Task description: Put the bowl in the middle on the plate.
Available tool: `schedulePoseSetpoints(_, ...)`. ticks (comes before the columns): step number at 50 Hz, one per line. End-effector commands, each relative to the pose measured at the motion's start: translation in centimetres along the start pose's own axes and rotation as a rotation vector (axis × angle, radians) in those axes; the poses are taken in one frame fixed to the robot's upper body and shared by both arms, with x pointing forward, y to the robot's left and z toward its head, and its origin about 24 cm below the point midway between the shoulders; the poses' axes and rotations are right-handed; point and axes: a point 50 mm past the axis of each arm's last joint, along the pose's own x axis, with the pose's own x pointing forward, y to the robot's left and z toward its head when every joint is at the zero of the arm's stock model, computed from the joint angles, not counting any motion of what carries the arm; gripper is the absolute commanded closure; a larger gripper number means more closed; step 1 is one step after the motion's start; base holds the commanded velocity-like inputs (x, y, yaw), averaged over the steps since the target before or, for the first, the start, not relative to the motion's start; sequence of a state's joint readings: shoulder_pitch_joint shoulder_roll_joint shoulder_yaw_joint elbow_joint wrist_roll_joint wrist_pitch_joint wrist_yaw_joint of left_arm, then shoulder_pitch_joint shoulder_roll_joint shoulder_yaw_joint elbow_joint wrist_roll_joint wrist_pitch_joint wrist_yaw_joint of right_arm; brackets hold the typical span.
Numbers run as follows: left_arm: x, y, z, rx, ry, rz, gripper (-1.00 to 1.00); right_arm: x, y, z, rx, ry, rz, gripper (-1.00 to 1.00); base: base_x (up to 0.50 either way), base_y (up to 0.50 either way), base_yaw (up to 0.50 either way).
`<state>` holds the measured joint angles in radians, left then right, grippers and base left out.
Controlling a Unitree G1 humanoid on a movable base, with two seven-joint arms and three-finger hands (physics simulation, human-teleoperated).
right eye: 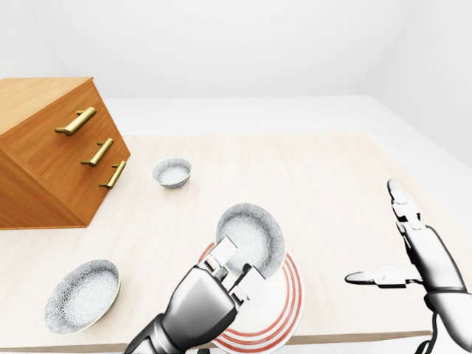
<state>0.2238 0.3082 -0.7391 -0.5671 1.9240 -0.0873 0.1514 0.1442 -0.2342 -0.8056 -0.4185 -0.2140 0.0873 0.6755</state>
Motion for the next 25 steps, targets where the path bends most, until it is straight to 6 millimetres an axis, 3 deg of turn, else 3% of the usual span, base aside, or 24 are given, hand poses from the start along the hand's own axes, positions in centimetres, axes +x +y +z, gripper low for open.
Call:
schedulePoseSetpoints(1,-0.5,0.3,1.0,-0.016,-0.045,0.012,1.0,-0.5,-0.1,-0.1,0.005,0.007,-0.001,-1.0,0.0,0.0,0.0)
schedulePoseSetpoints(25,-0.5,-0.2,0.0,-0.015,-0.01,0.009,1.0,-0.4,-0.1,0.1,-0.003,-0.001,0.002,-1.0,0.0,0.0,0.0)
